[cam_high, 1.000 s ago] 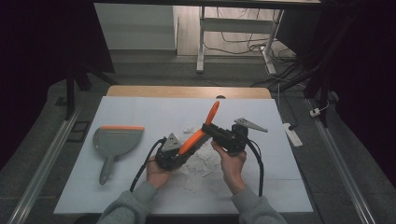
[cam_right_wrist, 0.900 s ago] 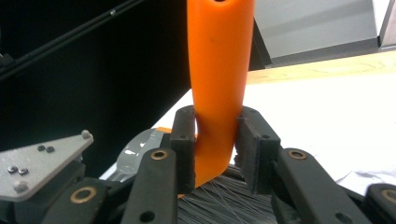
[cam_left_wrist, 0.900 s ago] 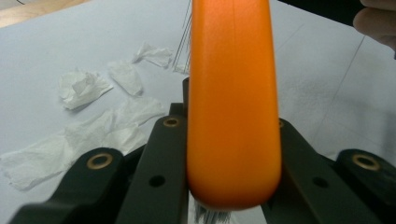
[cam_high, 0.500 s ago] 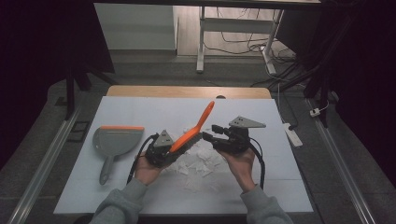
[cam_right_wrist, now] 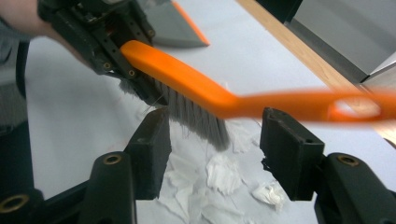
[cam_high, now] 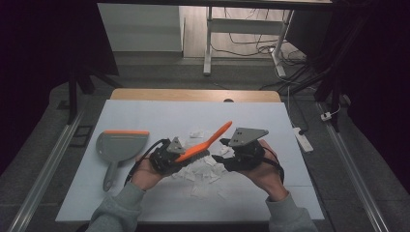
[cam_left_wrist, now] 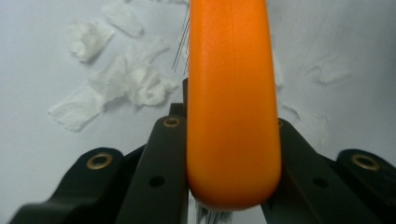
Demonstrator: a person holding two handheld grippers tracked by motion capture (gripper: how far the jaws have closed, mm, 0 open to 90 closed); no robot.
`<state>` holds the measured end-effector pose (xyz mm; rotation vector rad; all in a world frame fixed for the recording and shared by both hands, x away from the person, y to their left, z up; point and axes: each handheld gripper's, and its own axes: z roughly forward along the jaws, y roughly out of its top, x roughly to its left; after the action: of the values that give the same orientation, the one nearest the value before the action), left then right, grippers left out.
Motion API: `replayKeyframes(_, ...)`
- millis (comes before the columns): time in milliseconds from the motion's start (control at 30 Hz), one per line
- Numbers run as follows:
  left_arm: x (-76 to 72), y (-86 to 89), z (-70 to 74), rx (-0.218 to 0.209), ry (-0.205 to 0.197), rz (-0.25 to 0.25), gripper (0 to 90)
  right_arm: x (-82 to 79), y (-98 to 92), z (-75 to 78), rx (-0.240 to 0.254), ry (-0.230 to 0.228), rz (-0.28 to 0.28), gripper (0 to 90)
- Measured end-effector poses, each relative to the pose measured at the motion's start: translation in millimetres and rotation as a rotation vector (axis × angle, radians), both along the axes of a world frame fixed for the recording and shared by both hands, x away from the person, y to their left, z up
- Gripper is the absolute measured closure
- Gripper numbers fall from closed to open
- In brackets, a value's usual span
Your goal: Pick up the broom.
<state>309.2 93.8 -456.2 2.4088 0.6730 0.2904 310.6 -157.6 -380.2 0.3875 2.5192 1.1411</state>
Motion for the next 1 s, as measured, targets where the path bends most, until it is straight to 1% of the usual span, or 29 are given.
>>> replayKeyframes(67, 0.9, -4.2, -1.8, 0.015, 0.014, -0.017, 80.4, -1.9, 3.8, -0.4, -0.032, -0.013, 0.016, 41.2)
replayKeyframes(100, 1.3, -7.2, -2.9, 0.026, 0.015, -0.022, 80.4, -1.8, 6.2, -1.8, -0.045, -0.013, 0.025, 40.8)
replayKeyframes(133, 1.2, -11.3, -4.3, 0.044, 0.012, -0.031, 80.4, -1.4, 8.8, -3.6, -0.058, -0.010, 0.027, 40.5)
replayKeyframes(200, 0.5, -16.5, -5.6, 0.064, 0.010, -0.048, 80.4, 1.3, 13.0, -8.7, -0.087, 0.000, 0.036, 39.7)
replayKeyframes(300, -1.2, -23.1, -6.4, 0.095, 0.003, -0.078, 80.4, 6.3, 17.6, -17.6, -0.123, 0.029, 0.044, 38.6)
replayKeyframes(333, -2.2, -25.1, -6.6, 0.107, -0.006, -0.084, 80.4, 9.3, 20.0, -24.0, -0.158, 0.039, 0.052, 38.6)
replayKeyframes(367, -2.7, -25.9, -6.5, 0.114, -0.007, -0.087, 80.4, 9.3, 20.0, -24.0, -0.158, 0.039, 0.052, 38.6)
replayKeyframes(400, -3.5, -27.1, -6.7, 0.120, -0.009, -0.090, 80.4, 10.7, 20.8, -26.1, -0.171, 0.034, 0.056, 38.6)
replayKeyframes(433, -4.3, -28.3, -6.5, 0.134, -0.014, -0.096, 80.4, 11.7, 23.7, -31.5, -0.207, 0.040, 0.064, 39.0)
replayKeyframes(467, -4.9, -29.1, -6.7, 0.138, -0.017, -0.098, 80.4, 11.7, 24.7, -32.8, -0.220, 0.046, 0.069, 39.8)
replayKeyframes(500, -5.6, -29.9, -7.0, 0.140, -0.018, -0.102, 80.4, 11.7, 24.7, -32.8, -0.220, 0.046, 0.069, 39.8)
replayKeyframes(600, -7.5, -32.6, -7.7, 0.154, -0.025, -0.116, 80.4, 10.6, 30.1, -38.5, -0.262, 0.057, 0.095, 42.1)
replayKeyframes(633, -8.2, -33.4, -8.0, 0.155, -0.025, -0.123, 80.4, 10.3, 31.9, -40.3, -0.274, 0.067, 0.093, 42.7)
replayKeyframes(700, -9.7, -34.6, -8.0, 0.166, -0.032, -0.139, 80.3, 11.1, 35.6, -43.9, -0.302, 0.067, 0.099, 43.7)
replayKeyframes(733, -10.2, -35.0, -7.8, 0.168, -0.034, -0.144, 80.4, 10.5, 38.9, -47.3, -0.324, 0.072, 0.113, 45.4)
replayKeyframes(767, -10.7, -35.5, -7.8, 0.170, -0.032, -0.154, 80.4, 10.5, 38.9, -47.3, -0.324, 0.072, 0.113, 45.4)
replayKeyframes(833, -12.0, -36.9, -7.7, 0.178, -0.034, -0.171, 80.4, 9.4, 41.7, -50.8, -0.343, 0.072, 0.113, 49.6)
replayKeyframes(900, -12.9, -38.0, -7.9, 0.195, -0.047, -0.182, 80.4, 10.0, 42.1, -52.7, -0.359, 0.073, 0.116, 54.3)
replayKeyframes(933, -13.2, -38.1, -8.3, 0.190, -0.047, -0.187, 80.3, 10.7, 41.1, -54.2, -0.362, 0.084, 0.132, 56.6)
replayKeyframes(1000, -13.3, -37.7, -8.4, 0.186, -0.043, -0.199, 80.3, 10.2, 40.5, -55.2, -0.374, 0.087, 0.155, 58.9)
